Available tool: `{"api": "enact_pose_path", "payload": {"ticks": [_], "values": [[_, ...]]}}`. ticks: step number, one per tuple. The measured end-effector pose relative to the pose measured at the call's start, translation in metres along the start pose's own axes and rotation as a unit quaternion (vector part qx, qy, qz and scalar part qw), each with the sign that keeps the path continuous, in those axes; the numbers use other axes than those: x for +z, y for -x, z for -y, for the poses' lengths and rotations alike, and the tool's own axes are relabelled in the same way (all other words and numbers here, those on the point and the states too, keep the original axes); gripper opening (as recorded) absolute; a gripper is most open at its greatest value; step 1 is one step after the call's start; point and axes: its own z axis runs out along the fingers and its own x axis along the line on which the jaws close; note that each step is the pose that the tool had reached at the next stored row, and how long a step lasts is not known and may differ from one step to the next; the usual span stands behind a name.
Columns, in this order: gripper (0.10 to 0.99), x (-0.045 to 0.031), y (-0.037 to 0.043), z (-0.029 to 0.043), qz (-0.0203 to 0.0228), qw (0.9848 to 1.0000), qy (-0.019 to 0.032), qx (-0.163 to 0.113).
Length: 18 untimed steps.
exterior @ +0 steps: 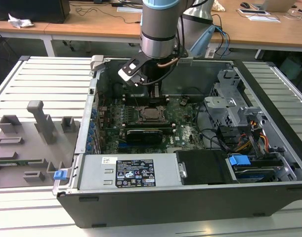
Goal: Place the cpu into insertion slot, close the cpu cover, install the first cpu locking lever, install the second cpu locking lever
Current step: 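Install the first cpu locking lever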
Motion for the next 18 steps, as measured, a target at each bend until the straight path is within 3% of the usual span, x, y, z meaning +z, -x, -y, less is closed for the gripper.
{"api": "enact_pose_path", "payload": {"ticks": [3, 4, 8, 13, 16, 18], "values": [[0.106, -0.0064, -0.0002, -0.0001, 0.0002, 1.0, 0.0, 0.0], [0.106, -0.0134, -0.0004, -0.0002, 0.0005, 1.0, 0.0, 0.0], [0.106, -0.0285, -0.0008, -0.0004, 0.0009, 1.0, 0.0, 0.0], [0.106, -0.041, -0.0011, -0.0005, 0.0016, 1.0, -0.0001, 0.0], [0.106, -0.0415, -0.0011, -0.0005, 0.0013, 0.9998, -0.0006, -0.022], [0.106, -0.041, -0.0011, -0.0005, 0.0008, 0.9981, -0.0016, -0.061]]}}
